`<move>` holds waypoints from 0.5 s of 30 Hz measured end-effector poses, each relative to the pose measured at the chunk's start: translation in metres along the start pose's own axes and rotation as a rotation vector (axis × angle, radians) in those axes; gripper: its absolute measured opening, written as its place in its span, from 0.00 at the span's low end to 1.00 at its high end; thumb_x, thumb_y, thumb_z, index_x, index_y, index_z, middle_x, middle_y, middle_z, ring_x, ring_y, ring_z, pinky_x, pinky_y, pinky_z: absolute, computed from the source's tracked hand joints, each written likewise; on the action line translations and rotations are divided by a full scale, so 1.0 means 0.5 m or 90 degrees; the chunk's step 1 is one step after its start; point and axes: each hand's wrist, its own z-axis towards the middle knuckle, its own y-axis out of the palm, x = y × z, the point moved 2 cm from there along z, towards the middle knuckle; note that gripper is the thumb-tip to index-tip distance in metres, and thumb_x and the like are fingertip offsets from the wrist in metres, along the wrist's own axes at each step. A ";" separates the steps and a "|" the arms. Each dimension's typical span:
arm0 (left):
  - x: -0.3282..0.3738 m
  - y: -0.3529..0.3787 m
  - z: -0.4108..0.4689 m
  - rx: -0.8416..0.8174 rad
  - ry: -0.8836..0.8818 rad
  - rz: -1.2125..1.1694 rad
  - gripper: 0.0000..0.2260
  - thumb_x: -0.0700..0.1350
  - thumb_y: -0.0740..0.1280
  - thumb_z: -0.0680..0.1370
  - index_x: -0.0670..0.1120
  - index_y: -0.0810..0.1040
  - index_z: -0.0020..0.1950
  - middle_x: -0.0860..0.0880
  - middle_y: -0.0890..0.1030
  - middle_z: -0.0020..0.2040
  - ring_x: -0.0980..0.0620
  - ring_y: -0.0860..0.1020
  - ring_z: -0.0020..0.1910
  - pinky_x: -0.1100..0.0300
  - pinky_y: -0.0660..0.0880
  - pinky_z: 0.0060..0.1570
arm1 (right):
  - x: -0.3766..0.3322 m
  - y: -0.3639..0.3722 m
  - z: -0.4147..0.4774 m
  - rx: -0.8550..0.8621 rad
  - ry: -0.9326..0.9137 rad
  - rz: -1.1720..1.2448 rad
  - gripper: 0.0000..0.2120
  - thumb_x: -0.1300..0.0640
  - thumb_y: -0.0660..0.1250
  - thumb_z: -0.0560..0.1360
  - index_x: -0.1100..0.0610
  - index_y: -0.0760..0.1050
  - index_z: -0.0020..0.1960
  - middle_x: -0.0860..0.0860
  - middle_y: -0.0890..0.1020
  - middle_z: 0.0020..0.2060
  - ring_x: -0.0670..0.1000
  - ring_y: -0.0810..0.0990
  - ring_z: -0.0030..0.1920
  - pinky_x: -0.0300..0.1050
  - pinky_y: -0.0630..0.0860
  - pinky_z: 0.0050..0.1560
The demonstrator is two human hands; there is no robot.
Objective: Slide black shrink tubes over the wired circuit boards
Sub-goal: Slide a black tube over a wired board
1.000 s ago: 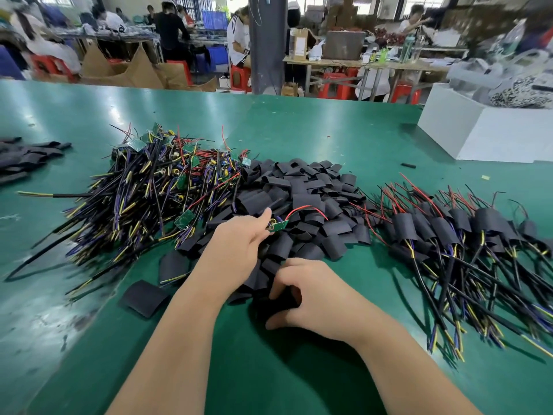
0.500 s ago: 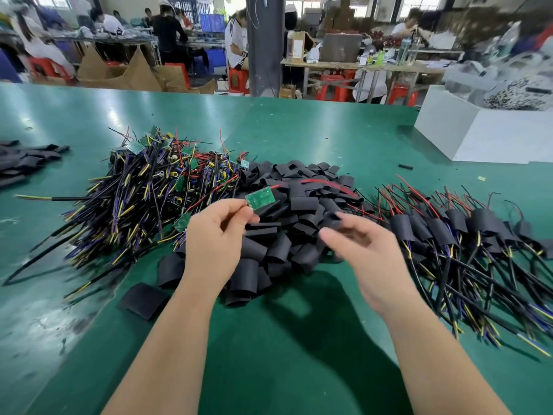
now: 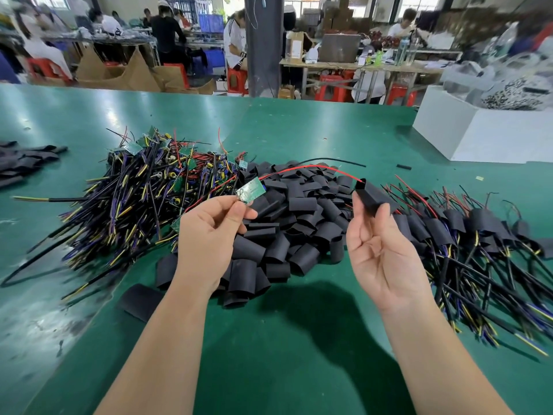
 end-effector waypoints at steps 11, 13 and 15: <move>0.013 0.012 -0.011 -0.068 0.032 -0.065 0.18 0.32 0.73 0.68 0.58 0.86 0.39 0.58 0.85 0.38 0.62 0.82 0.40 0.71 0.76 0.41 | 0.003 -0.019 0.005 0.094 0.076 0.016 0.11 0.60 0.67 0.69 0.67 0.76 0.47 0.60 0.80 0.39 0.60 0.84 0.49 0.46 0.80 0.39; 0.014 0.017 -0.016 -0.106 0.040 -0.041 0.17 0.31 0.73 0.68 0.56 0.86 0.39 0.57 0.85 0.38 0.61 0.82 0.39 0.70 0.76 0.42 | 0.008 -0.019 0.005 0.086 0.147 -0.003 0.11 0.63 0.64 0.66 0.67 0.78 0.45 0.59 0.78 0.35 0.58 0.84 0.39 0.44 0.79 0.36; 0.012 0.025 -0.020 -0.144 0.035 -0.018 0.18 0.31 0.74 0.67 0.56 0.86 0.39 0.55 0.85 0.38 0.59 0.82 0.40 0.69 0.76 0.43 | 0.020 -0.018 0.000 0.059 0.238 -0.077 0.12 0.68 0.59 0.61 0.64 0.76 0.41 0.56 0.75 0.31 0.51 0.76 0.27 0.39 0.74 0.28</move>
